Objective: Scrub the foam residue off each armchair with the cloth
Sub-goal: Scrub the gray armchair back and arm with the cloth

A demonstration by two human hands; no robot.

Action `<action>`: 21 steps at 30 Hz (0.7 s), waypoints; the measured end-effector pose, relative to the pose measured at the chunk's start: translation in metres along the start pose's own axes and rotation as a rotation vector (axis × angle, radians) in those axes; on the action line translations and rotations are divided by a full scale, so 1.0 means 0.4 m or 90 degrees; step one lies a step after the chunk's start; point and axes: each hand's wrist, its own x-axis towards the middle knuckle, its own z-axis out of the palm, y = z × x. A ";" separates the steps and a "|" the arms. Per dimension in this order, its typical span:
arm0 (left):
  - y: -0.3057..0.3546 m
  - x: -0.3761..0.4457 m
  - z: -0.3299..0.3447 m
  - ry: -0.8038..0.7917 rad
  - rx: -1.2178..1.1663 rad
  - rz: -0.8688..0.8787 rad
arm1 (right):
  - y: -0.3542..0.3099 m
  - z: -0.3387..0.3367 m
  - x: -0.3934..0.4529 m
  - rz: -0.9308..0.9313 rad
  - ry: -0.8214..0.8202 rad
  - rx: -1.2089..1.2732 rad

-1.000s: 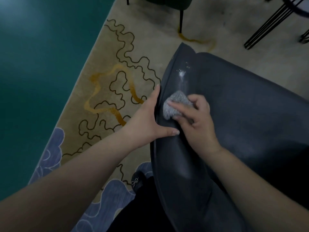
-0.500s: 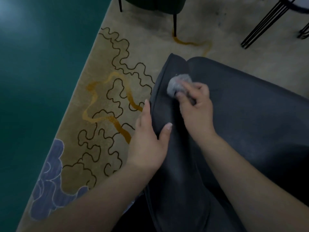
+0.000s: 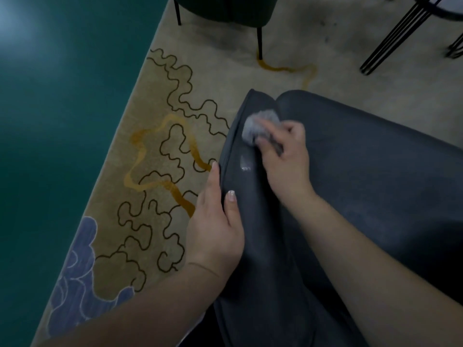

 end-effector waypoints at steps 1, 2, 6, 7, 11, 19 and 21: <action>0.001 -0.001 0.000 0.000 -0.003 0.006 | -0.002 0.010 0.048 0.033 0.032 -0.007; 0.001 -0.002 -0.001 0.003 -0.010 0.011 | -0.006 0.019 0.091 0.064 0.056 -0.003; -0.005 -0.006 -0.002 0.028 -0.048 0.014 | -0.013 0.018 0.067 0.027 0.013 -0.024; -0.007 -0.007 -0.002 0.035 -0.048 0.011 | -0.014 0.006 0.014 -0.013 -0.022 -0.031; -0.010 -0.005 0.001 0.042 -0.034 0.010 | 0.009 -0.030 -0.198 -0.129 -0.110 -0.028; -0.005 -0.007 0.001 0.039 -0.052 0.016 | 0.002 0.018 0.111 0.146 0.093 0.076; -0.006 -0.009 0.001 0.043 -0.045 0.015 | -0.005 0.014 0.065 0.124 0.055 0.056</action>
